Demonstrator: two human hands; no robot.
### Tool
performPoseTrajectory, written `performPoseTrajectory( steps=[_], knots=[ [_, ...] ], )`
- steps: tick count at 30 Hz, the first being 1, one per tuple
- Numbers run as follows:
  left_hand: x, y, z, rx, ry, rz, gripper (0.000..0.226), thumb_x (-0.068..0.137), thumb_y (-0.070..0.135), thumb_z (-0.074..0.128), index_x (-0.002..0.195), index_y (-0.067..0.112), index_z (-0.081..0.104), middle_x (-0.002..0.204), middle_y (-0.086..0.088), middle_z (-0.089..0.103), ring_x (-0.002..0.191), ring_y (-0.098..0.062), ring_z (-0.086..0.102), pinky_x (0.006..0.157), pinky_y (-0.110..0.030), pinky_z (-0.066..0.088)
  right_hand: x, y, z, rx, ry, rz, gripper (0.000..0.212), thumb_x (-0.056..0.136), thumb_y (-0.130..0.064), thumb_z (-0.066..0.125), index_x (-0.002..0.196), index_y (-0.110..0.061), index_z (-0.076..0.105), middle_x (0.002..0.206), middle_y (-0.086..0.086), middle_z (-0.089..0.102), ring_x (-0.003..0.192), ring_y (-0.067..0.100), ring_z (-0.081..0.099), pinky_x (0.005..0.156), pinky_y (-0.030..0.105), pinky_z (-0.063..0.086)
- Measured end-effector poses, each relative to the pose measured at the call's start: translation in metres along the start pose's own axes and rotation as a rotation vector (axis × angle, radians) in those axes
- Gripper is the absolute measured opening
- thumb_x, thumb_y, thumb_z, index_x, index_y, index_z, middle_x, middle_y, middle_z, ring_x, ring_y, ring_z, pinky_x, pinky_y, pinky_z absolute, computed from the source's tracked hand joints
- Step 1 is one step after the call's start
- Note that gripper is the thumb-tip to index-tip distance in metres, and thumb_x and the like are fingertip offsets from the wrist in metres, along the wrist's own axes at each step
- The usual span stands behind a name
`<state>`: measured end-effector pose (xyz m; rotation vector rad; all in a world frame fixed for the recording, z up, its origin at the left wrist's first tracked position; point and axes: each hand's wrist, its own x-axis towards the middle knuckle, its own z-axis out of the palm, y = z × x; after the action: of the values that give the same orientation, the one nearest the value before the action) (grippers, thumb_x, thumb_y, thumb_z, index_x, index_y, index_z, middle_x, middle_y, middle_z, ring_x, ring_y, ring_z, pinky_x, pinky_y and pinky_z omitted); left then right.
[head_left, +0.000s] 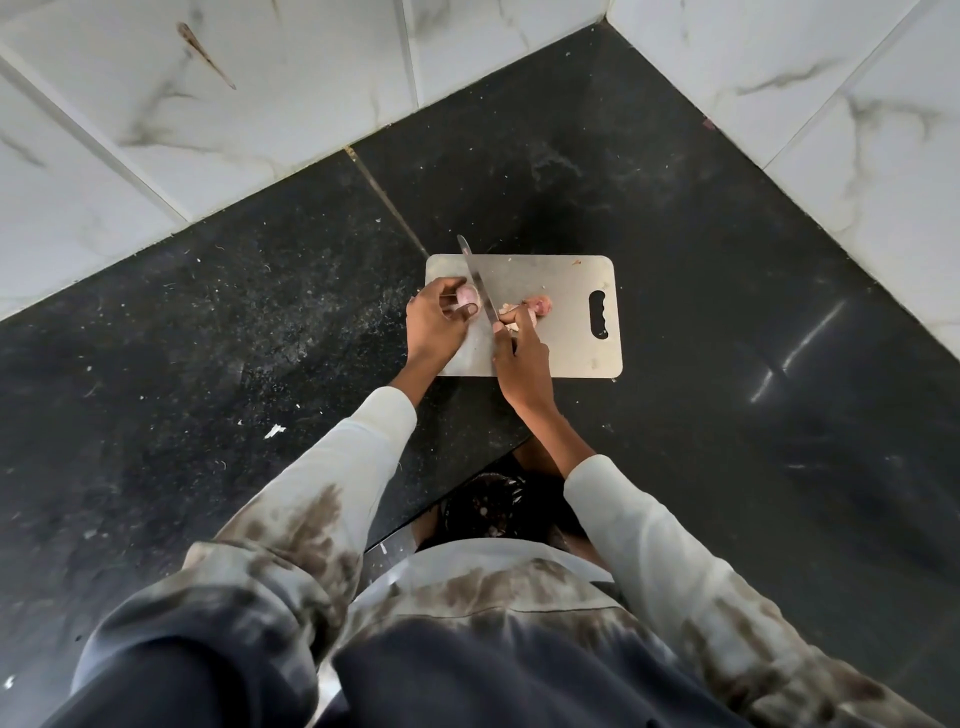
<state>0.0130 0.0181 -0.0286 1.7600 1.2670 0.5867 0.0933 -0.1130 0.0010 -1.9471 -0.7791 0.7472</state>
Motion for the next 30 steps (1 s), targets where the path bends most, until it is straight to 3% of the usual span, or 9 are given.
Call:
performPoseTrajectory(
  steps=[4, 13, 15, 19, 24, 30],
  knots=[
    [0.001, -0.001, 0.000, -0.001, 0.020, -0.001, 0.044, 0.086, 0.011, 0.088, 0.127, 0.013, 0.073, 0.116, 0.002, 0.078, 0.103, -0.006, 0.074, 0.083, -0.003, 0.053, 0.002, -0.001, 0.003, -0.028, 0.003, -0.009, 0.033, 0.111, -0.028, 0.043, 0.141, -0.017, 0.047, 0.085, -0.001, 0.068, 0.074, 0.017, 0.069, 0.070, 0.043, 0.058],
    [0.004, -0.005, 0.000, 0.010, 0.039, 0.026, 0.037, 0.082, 0.012, 0.090, 0.117, 0.014, 0.076, 0.107, 0.005, 0.080, 0.096, -0.005, 0.075, 0.092, -0.025, 0.063, 0.003, -0.003, 0.006, -0.093, 0.053, -0.063, 0.022, 0.111, -0.022, 0.044, 0.132, -0.018, 0.049, 0.076, 0.000, 0.065, 0.066, 0.018, 0.064, 0.058, 0.039, 0.050],
    [0.005, -0.005, -0.001, 0.011, 0.036, 0.024, 0.037, 0.082, 0.013, 0.090, 0.116, 0.014, 0.076, 0.105, 0.005, 0.080, 0.095, -0.005, 0.075, 0.092, -0.026, 0.063, 0.004, -0.003, 0.008, -0.101, 0.064, -0.084, 0.024, 0.111, -0.020, 0.045, 0.133, -0.016, 0.049, 0.077, 0.001, 0.065, 0.064, 0.015, 0.063, 0.054, 0.031, 0.045],
    [0.007, -0.006, -0.002, 0.008, 0.021, 0.029, 0.036, 0.082, 0.012, 0.090, 0.115, 0.012, 0.076, 0.103, 0.005, 0.079, 0.094, -0.004, 0.075, 0.091, -0.026, 0.063, 0.003, 0.002, 0.013, -0.110, 0.068, -0.103, 0.022, 0.111, -0.020, 0.044, 0.133, -0.021, 0.048, 0.068, 0.005, 0.062, 0.056, 0.022, 0.059, 0.049, 0.041, 0.044],
    [0.008, -0.006, -0.003, 0.031, 0.012, 0.042, 0.037, 0.082, 0.014, 0.090, 0.116, 0.014, 0.075, 0.106, 0.005, 0.078, 0.097, -0.006, 0.074, 0.092, -0.029, 0.063, 0.003, 0.005, 0.015, -0.118, 0.079, -0.114, 0.021, 0.111, -0.022, 0.045, 0.132, -0.020, 0.049, 0.063, 0.002, 0.058, 0.050, 0.015, 0.054, 0.046, 0.031, 0.038],
    [0.009, -0.007, -0.003, 0.036, 0.002, 0.055, 0.037, 0.081, 0.014, 0.088, 0.115, 0.015, 0.075, 0.107, 0.005, 0.078, 0.098, -0.006, 0.074, 0.093, -0.030, 0.064, 0.002, 0.005, 0.014, -0.129, 0.073, -0.112, 0.026, 0.111, -0.022, 0.045, 0.137, -0.019, 0.048, 0.062, 0.002, 0.058, 0.050, 0.017, 0.056, 0.046, 0.033, 0.039]
  ],
)
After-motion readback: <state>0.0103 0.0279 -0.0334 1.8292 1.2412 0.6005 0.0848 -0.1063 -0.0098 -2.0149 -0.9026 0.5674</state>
